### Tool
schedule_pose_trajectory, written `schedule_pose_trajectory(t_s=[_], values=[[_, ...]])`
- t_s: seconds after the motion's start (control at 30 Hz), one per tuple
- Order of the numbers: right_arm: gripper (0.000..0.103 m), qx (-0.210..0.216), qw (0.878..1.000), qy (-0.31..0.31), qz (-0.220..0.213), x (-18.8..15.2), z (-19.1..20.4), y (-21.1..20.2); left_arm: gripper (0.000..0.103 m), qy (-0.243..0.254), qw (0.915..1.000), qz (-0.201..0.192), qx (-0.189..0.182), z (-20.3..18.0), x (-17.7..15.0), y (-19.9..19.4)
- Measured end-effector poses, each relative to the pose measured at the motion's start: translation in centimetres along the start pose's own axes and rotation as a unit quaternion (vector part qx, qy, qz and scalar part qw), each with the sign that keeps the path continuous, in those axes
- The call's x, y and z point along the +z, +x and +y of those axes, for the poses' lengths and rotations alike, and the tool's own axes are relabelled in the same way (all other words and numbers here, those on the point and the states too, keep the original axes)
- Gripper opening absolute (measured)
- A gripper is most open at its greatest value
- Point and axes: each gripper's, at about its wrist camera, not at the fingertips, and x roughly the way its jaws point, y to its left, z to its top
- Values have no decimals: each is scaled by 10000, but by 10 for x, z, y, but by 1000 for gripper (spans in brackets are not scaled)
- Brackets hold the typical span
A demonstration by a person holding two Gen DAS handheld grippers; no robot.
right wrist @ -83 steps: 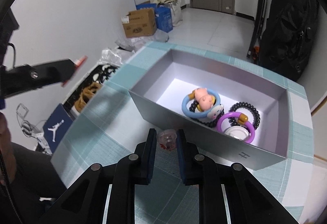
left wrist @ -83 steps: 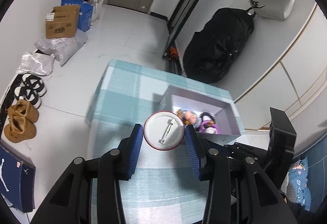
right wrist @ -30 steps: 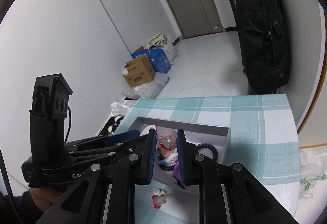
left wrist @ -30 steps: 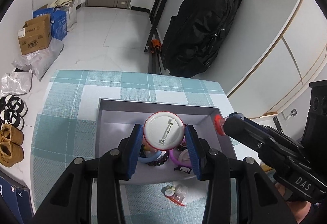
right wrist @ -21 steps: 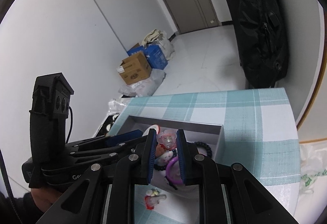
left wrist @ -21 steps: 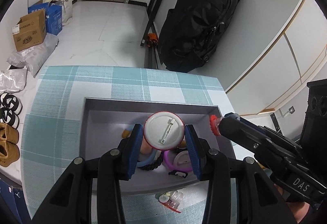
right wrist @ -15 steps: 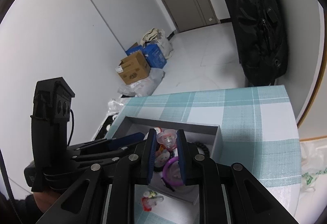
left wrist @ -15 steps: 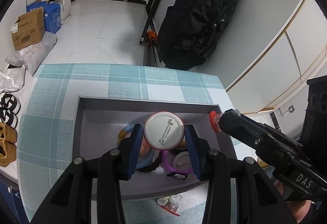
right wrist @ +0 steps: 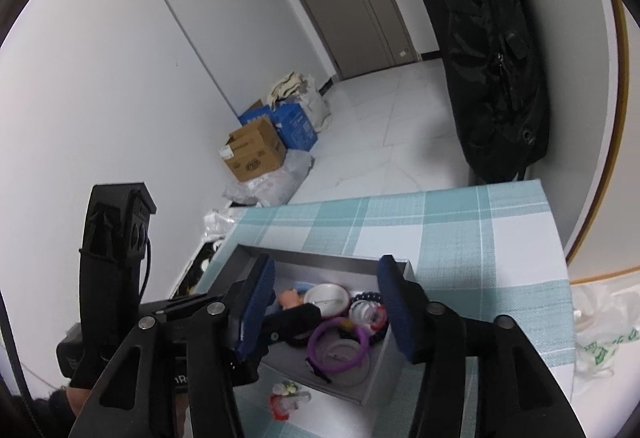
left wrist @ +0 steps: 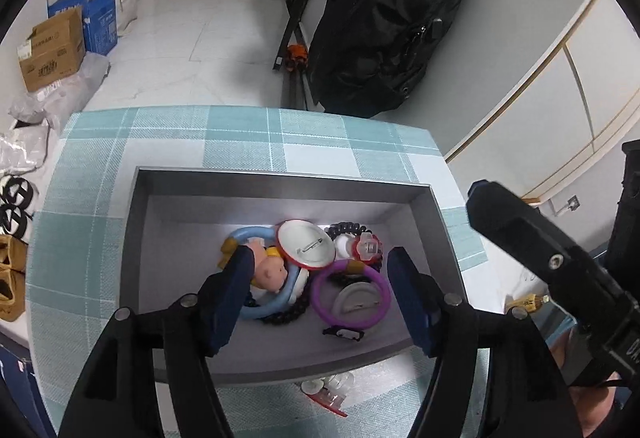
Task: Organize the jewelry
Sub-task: 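Withdraw both tools and reach the left tool to the red-and-clear bottle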
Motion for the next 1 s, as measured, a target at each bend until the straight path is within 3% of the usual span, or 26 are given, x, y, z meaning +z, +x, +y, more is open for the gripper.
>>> schedule_pose_trajectory(t_s=[0.17,0.47,0.6,0.77,1.0], values=[[68,-54,9999,-100,-51,-2,4,-6,65,23,10000,-37,-81,-1,-3,-6],[83,-143,9993,-278,-187,-9,14,-19,65,64,9997,-208,-115,-4,-13,-26],[85,-164,9992,-319,-192,-12,19,-26,65,114,9993,-299,-180,-6,-19,-38],[95,-276,9973,-604,-303,-16,32,-40,65,181,9985,-354,-367,-8,-27,-47],[99,-354,9974,-619,-97,-24,37,-44,65,129,9989,-176,-424,-6,-43,-45]])
